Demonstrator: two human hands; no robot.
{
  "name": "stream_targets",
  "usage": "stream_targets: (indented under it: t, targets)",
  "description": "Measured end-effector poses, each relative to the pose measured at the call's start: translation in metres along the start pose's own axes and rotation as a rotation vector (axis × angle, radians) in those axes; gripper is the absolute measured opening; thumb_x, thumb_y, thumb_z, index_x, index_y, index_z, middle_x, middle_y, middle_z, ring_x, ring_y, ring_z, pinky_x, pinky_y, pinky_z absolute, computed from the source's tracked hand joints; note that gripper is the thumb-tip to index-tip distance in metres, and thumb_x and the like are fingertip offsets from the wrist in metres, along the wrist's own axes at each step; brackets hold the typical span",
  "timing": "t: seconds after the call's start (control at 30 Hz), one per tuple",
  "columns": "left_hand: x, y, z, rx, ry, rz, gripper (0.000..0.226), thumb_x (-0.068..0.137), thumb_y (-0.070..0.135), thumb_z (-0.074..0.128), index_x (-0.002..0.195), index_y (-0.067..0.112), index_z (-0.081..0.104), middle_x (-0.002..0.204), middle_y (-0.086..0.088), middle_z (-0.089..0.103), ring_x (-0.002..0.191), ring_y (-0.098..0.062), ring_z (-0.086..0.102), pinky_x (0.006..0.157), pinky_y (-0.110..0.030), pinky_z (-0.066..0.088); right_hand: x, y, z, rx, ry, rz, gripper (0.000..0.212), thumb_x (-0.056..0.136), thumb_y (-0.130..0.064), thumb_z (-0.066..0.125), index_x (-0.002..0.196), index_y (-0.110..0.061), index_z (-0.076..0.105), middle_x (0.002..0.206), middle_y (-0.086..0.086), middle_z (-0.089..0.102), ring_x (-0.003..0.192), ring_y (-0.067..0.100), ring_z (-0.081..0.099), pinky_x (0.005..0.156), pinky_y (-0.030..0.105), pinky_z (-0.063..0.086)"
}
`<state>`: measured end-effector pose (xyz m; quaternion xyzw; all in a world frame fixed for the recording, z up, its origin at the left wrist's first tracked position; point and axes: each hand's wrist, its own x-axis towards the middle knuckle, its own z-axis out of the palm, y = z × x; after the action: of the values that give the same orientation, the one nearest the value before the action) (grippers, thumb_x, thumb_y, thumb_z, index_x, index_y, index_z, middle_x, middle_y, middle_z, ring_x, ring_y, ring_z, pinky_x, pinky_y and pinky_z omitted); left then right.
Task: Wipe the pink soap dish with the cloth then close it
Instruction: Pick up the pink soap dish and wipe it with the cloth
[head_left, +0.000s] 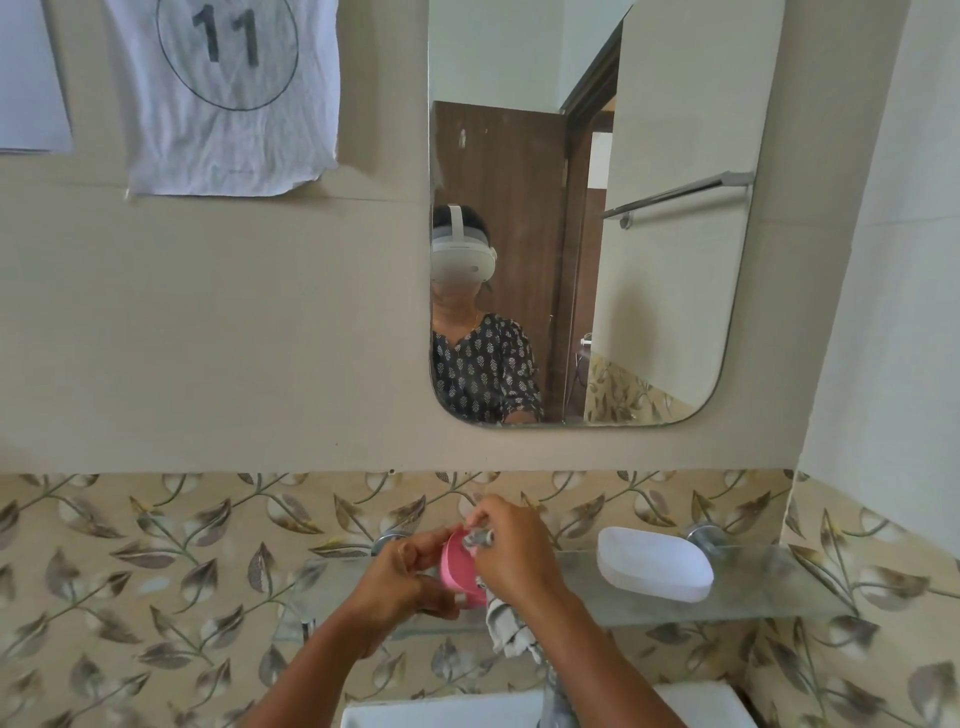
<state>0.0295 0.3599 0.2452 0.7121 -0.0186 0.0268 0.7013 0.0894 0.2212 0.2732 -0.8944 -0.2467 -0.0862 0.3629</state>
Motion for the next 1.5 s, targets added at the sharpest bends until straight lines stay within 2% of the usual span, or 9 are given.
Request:
stream_targets:
  t: [0.17,0.3,0.47,0.73,0.83,1.0,1.13,1.4,1.5]
  targets:
    - [-0.002,0.001,0.002,0.025,0.014,0.017,0.06,0.069,-0.022,0.065,0.107,0.024,0.066,0.102,-0.015,0.074,0.079,-0.034,0.07,0.069,-0.039,0.059,-0.009,-0.01,-0.01,-0.023,-0.179,-0.162,0.045,0.071,0.0,0.068,0.099,-0.028,0.048,0.092,-0.002,0.061,0.078,0.018,0.062,0.056,0.033,0.054]
    - [-0.002,0.0,0.001,0.055,0.002,0.021,0.058,0.067,-0.019,0.07,0.116,0.011,0.065,0.102,-0.015,0.073,0.082,-0.035,0.071,0.068,-0.038,0.059,-0.013,-0.007,-0.019,-0.028,-0.267,-0.191,0.037,0.074,-0.003,0.069,0.093,-0.028,0.05,0.082,-0.012,0.054,0.072,0.007,0.059,0.054,0.026,0.053]
    - [-0.002,0.001,0.001,0.019,0.022,-0.008,0.062,0.068,-0.021,0.067,0.119,0.014,0.061,0.104,-0.013,0.073,0.081,-0.036,0.07,0.069,-0.039,0.06,-0.009,-0.01,-0.007,-0.071,-0.092,-0.155,0.032,0.074,0.0,0.062,0.084,-0.027,0.047,0.075,-0.01,0.052,0.065,0.008,0.051,0.05,0.023,0.038]
    - [-0.002,-0.001,0.002,-0.011,0.054,-0.016,0.076,0.063,-0.021,0.072,0.129,0.012,0.053,0.112,-0.006,0.071,0.078,-0.035,0.071,0.06,-0.033,0.058,0.006,0.0,-0.011,-0.192,0.024,0.045,0.023,0.082,-0.005,0.066,0.1,-0.01,0.054,0.096,0.006,0.063,0.084,0.02,0.058,0.063,0.027,0.046]
    - [-0.003,0.0,0.003,-0.003,0.046,-0.009,0.079,0.057,-0.015,0.077,0.128,0.011,0.054,0.112,-0.004,0.072,0.071,-0.029,0.071,0.059,-0.031,0.058,0.008,0.006,-0.021,-0.261,0.007,0.159,0.021,0.084,-0.001,0.06,0.103,-0.007,0.052,0.101,0.008,0.062,0.091,0.024,0.061,0.067,0.03,0.047]
    - [-0.002,-0.002,0.003,0.022,0.05,-0.009,0.074,0.066,-0.026,0.065,0.128,0.013,0.054,0.117,-0.002,0.068,0.069,-0.027,0.071,0.06,-0.034,0.059,0.011,0.006,-0.031,-0.336,-0.058,0.243,0.027,0.086,0.002,0.055,0.111,-0.005,0.054,0.11,0.009,0.063,0.1,0.024,0.061,0.07,0.026,0.044]
    - [-0.002,-0.003,0.003,0.002,0.043,-0.002,0.072,0.065,-0.026,0.066,0.12,0.019,0.057,0.112,0.0,0.071,0.067,-0.026,0.071,0.06,-0.034,0.059,0.01,0.002,-0.035,-0.406,-0.144,0.28,0.032,0.086,-0.006,0.061,0.118,-0.004,0.056,0.119,0.009,0.062,0.11,0.024,0.059,0.082,0.027,0.046]
    - [0.001,-0.005,0.003,-0.008,0.055,0.007,0.071,0.066,-0.027,0.065,0.115,0.023,0.058,0.106,0.002,0.074,0.069,-0.029,0.072,0.058,-0.034,0.059,0.002,-0.003,-0.032,-0.334,-0.22,0.238,0.038,0.083,-0.014,0.067,0.116,-0.001,0.055,0.121,0.011,0.058,0.11,0.026,0.057,0.081,0.028,0.047]
    - [0.0,-0.005,0.005,-0.014,0.054,0.009,0.07,0.066,-0.026,0.066,0.114,0.024,0.057,0.106,-0.003,0.074,0.079,-0.04,0.071,0.059,-0.034,0.059,-0.002,-0.006,-0.026,-0.304,-0.213,0.213,0.038,0.082,-0.014,0.068,0.116,-0.005,0.053,0.119,0.008,0.057,0.108,0.025,0.056,0.08,0.028,0.047]
